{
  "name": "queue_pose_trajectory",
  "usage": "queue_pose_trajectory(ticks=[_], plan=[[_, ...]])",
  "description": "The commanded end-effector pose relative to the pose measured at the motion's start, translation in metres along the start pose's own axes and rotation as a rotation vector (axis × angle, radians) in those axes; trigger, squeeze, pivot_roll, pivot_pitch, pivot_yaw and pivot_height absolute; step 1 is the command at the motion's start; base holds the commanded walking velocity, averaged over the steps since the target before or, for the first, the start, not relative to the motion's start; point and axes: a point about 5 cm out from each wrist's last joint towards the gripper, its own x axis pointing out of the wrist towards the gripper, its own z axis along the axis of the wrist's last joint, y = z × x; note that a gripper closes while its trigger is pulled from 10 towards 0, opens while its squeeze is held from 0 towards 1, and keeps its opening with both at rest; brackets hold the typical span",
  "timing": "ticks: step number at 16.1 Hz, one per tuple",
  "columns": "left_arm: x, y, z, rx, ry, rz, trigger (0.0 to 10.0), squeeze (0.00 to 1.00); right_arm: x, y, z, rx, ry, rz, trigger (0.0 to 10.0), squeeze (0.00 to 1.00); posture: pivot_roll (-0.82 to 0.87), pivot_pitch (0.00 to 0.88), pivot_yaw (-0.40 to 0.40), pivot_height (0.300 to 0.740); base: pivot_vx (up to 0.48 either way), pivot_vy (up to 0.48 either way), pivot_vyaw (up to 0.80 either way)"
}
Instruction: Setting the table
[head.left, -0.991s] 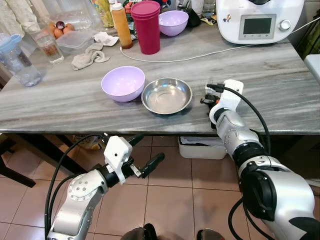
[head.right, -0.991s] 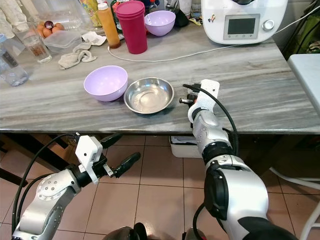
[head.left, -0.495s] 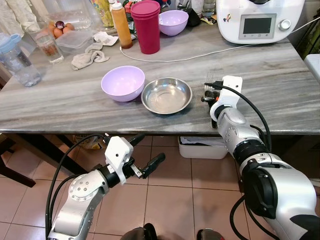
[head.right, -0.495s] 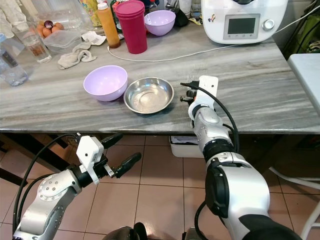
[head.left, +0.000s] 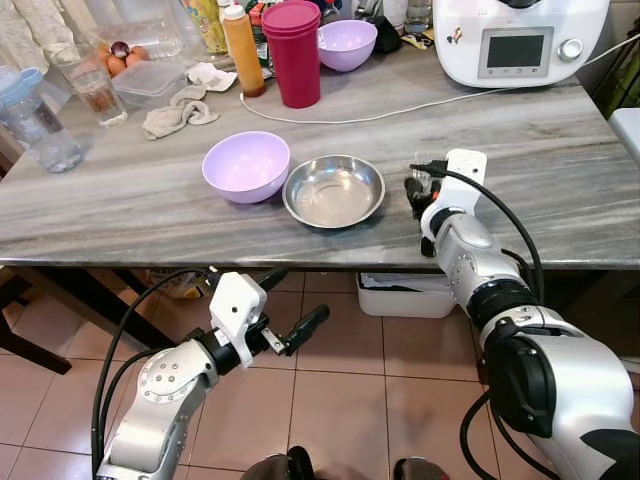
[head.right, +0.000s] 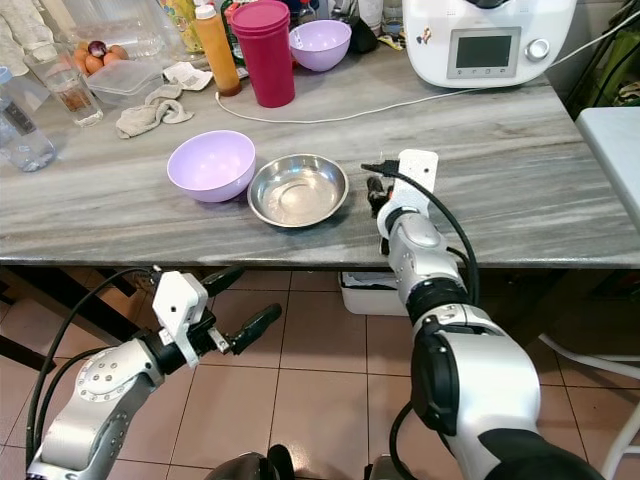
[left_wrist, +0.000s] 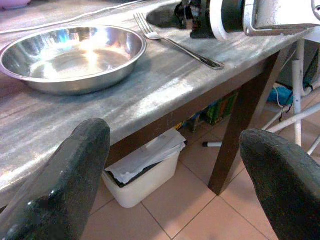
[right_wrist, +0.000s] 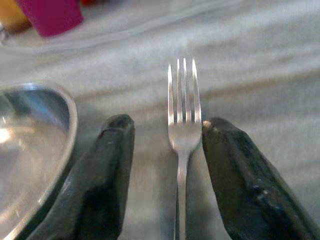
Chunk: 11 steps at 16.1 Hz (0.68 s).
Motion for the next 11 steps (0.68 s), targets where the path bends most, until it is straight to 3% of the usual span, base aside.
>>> queue_pose_trajectory(ticks=[1,3,6,9,11], plan=[[-0.002,0.001,0.005,0.021,-0.015,0.017,10.0,0.00,0.002,0.007,0.018,-0.060,-0.091,0.046,10.0,1.00,-0.10,0.143,0.113,0.740,0.000,0.000,0.00],[0.002,0.002,0.008,0.023,-0.042,0.043,10.0,0.00,-0.004,0.007,0.020,-0.145,-0.167,0.069,10.0,1.00,-0.11,0.137,0.108,0.740,0.000,0.000,0.00],[0.010,0.013,0.010,0.049,-0.068,0.153,10.0,0.00,-0.028,-0.003,0.012,-0.273,-0.267,0.044,10.0,1.00,-0.15,0.113,0.104,0.740,0.000,0.000,0.00],[0.015,0.032,0.005,0.083,-0.024,0.361,10.0,0.00,-0.058,-0.014,0.011,-0.245,-0.343,-0.017,10.0,1.00,-0.17,0.096,0.098,0.740,0.000,0.000,0.00],[0.015,0.039,0.001,0.108,-0.001,0.465,10.0,0.00,-0.072,-0.019,0.004,-0.233,-0.328,-0.065,10.0,1.00,-0.17,0.087,0.092,0.740,0.000,0.000,0.00]])
